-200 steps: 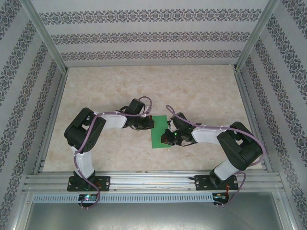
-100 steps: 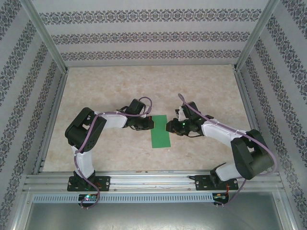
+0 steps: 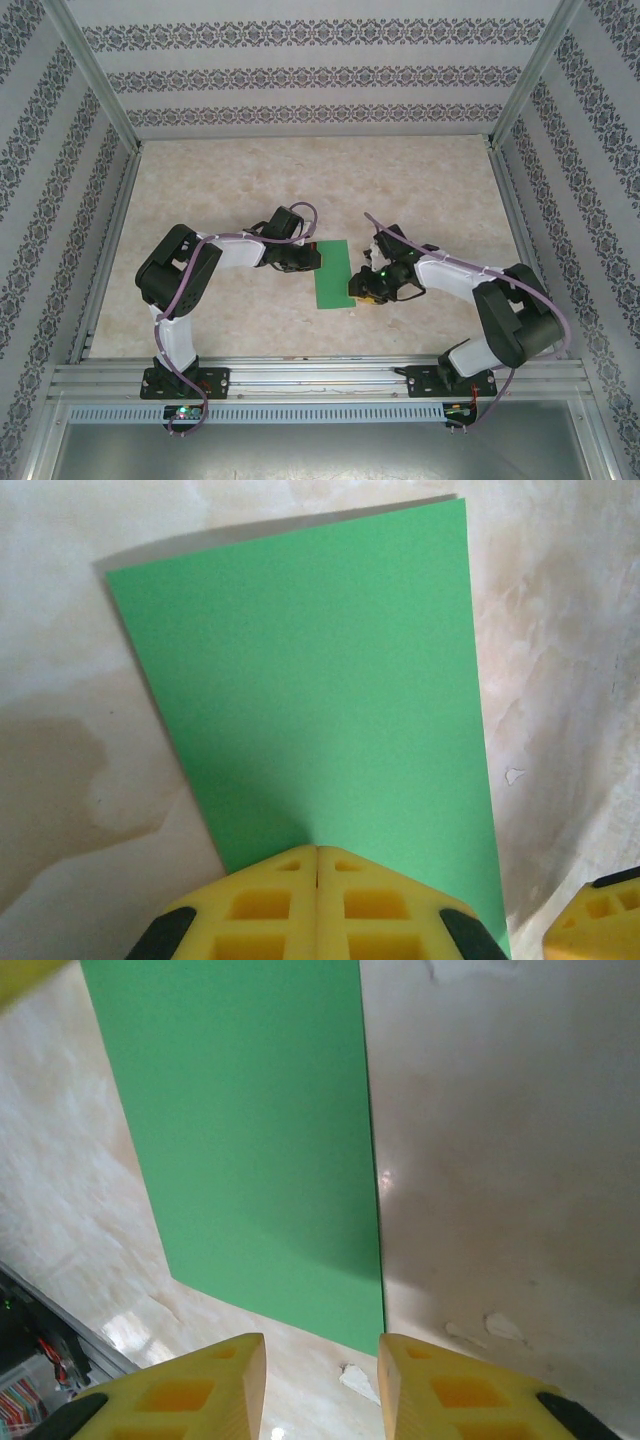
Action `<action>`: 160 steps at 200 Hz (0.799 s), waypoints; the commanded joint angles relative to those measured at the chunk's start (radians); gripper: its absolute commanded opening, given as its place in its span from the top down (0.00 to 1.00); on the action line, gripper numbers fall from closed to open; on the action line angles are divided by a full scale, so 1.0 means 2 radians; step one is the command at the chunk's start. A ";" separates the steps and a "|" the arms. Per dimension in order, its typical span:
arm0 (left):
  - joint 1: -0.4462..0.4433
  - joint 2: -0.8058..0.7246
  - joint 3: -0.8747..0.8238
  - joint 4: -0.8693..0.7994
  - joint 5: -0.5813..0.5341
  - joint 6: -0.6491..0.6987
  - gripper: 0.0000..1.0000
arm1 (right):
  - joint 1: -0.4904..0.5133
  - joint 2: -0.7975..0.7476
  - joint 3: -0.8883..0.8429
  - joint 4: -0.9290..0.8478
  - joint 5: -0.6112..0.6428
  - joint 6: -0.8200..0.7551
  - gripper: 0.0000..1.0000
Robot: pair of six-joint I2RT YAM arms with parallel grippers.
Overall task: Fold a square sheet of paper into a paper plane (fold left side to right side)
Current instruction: Fold the triangle a second time at the center of the table.
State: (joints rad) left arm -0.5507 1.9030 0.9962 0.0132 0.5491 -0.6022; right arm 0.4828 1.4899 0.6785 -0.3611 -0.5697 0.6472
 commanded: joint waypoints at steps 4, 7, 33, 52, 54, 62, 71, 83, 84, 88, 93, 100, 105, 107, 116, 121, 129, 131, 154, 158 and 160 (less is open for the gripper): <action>-0.009 0.021 -0.004 -0.057 -0.024 0.017 1.00 | 0.009 0.013 0.000 -0.010 0.003 -0.004 0.64; -0.009 0.021 -0.004 -0.058 -0.024 0.017 1.00 | 0.010 0.013 0.001 -0.009 0.003 -0.004 0.64; -0.009 0.021 -0.004 -0.058 -0.025 0.017 1.00 | 0.014 0.019 0.004 -0.010 0.011 -0.002 0.63; -0.010 0.020 -0.003 -0.058 -0.025 0.017 1.00 | 0.017 0.025 0.006 -0.011 0.014 -0.003 0.63; -0.010 0.021 -0.004 -0.058 -0.025 0.017 1.00 | 0.018 0.025 0.007 -0.011 0.015 -0.003 0.62; -0.010 0.020 -0.004 -0.058 -0.025 0.017 1.00 | 0.020 0.028 0.007 -0.011 0.016 -0.003 0.62; -0.010 0.020 -0.004 -0.057 -0.025 0.017 1.00 | 0.022 0.031 0.007 -0.010 0.016 -0.002 0.62; -0.010 0.020 -0.004 -0.057 -0.026 0.017 1.00 | 0.026 0.034 0.008 -0.006 0.013 0.000 0.62; -0.010 0.020 -0.004 -0.057 -0.025 0.017 1.00 | 0.026 0.034 0.008 -0.006 0.012 0.000 0.62; -0.010 0.020 -0.004 -0.057 -0.025 0.017 1.00 | 0.027 0.034 0.008 -0.003 0.011 0.001 0.63; -0.010 0.020 -0.004 -0.057 -0.025 0.017 1.00 | 0.028 0.035 0.008 0.000 0.008 0.003 0.62; -0.010 0.020 -0.004 -0.057 -0.025 0.017 1.00 | 0.029 0.035 0.009 0.004 0.006 0.007 0.62; -0.010 0.021 -0.004 -0.057 -0.025 0.017 1.00 | 0.031 0.035 0.009 0.009 0.004 0.009 0.62; -0.010 0.021 -0.004 -0.057 -0.025 0.017 1.00 | 0.032 0.035 0.010 0.010 0.003 0.010 0.62; -0.010 0.021 -0.004 -0.056 -0.025 0.017 1.00 | 0.033 0.034 0.010 0.017 -0.001 0.014 0.62; -0.010 0.021 -0.003 -0.056 -0.025 0.017 1.00 | 0.033 0.034 0.010 0.021 -0.003 0.016 0.62; -0.011 0.022 -0.004 -0.056 -0.024 0.017 1.00 | 0.033 0.035 0.012 0.026 -0.005 0.017 0.62; -0.011 0.022 -0.004 -0.056 -0.024 0.017 1.00 | 0.034 0.035 0.012 0.026 -0.005 0.018 0.62; -0.012 0.022 -0.003 -0.055 -0.023 0.017 1.00 | 0.033 0.035 0.018 0.031 -0.004 0.018 0.62; -0.012 0.022 -0.003 -0.055 -0.023 0.016 1.00 | 0.033 0.035 0.019 0.032 -0.003 0.018 0.61; -0.012 0.022 -0.003 -0.056 -0.023 0.016 1.00 | 0.032 0.035 0.019 0.032 -0.003 0.018 0.61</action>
State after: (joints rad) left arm -0.5549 1.9030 1.0000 0.0074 0.5419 -0.6018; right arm 0.5224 1.5349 0.6884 -0.3626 -0.5510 0.6743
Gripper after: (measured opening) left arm 0.056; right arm 0.384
